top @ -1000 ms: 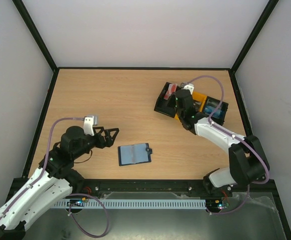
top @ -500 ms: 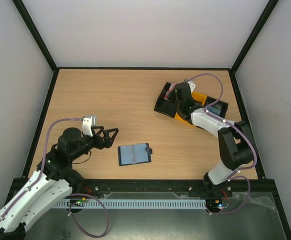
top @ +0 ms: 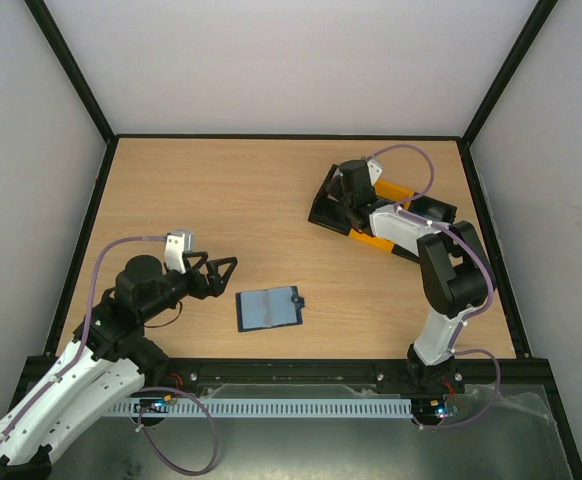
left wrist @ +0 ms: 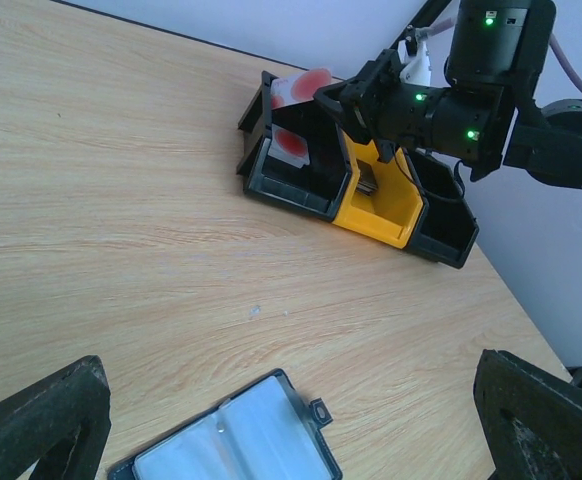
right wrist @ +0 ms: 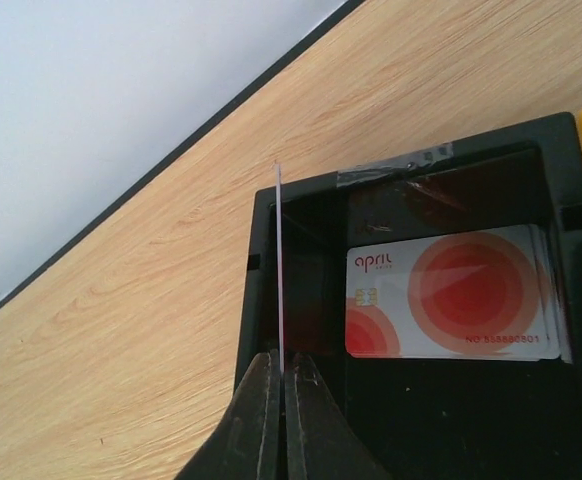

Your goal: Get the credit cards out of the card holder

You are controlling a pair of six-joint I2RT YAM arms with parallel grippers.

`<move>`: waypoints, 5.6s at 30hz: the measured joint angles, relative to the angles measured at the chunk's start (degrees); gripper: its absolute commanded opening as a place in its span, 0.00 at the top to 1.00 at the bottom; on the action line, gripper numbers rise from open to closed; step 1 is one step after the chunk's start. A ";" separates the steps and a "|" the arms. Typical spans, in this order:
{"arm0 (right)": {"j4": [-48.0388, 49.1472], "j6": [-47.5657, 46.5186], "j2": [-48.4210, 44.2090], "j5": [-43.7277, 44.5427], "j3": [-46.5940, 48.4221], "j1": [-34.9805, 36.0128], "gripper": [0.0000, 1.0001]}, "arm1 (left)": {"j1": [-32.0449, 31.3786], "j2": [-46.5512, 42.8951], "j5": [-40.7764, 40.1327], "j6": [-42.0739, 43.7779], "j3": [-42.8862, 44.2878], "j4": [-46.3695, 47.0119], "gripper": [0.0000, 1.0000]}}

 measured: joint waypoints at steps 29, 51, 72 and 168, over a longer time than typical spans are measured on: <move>-3.52 1.55 10.10 -1.14 6.08 -2.51 0.95 | 0.00 0.11 1.53 0.76 0.00 0.13 0.00; -3.26 0.44 10.62 -1.25 6.71 -2.67 0.87 | 0.00 1.29 1.51 0.76 0.00 0.13 0.00; -9.03 -0.68 8.24 1.51 7.63 -3.04 0.78 | 0.00 1.33 1.42 0.74 -0.07 0.15 0.00; -1.27 8.59 -34.58 -18.62 -38.42 31.08 0.69 | 0.00 20.13 16.13 -24.94 -23.85 29.66 0.13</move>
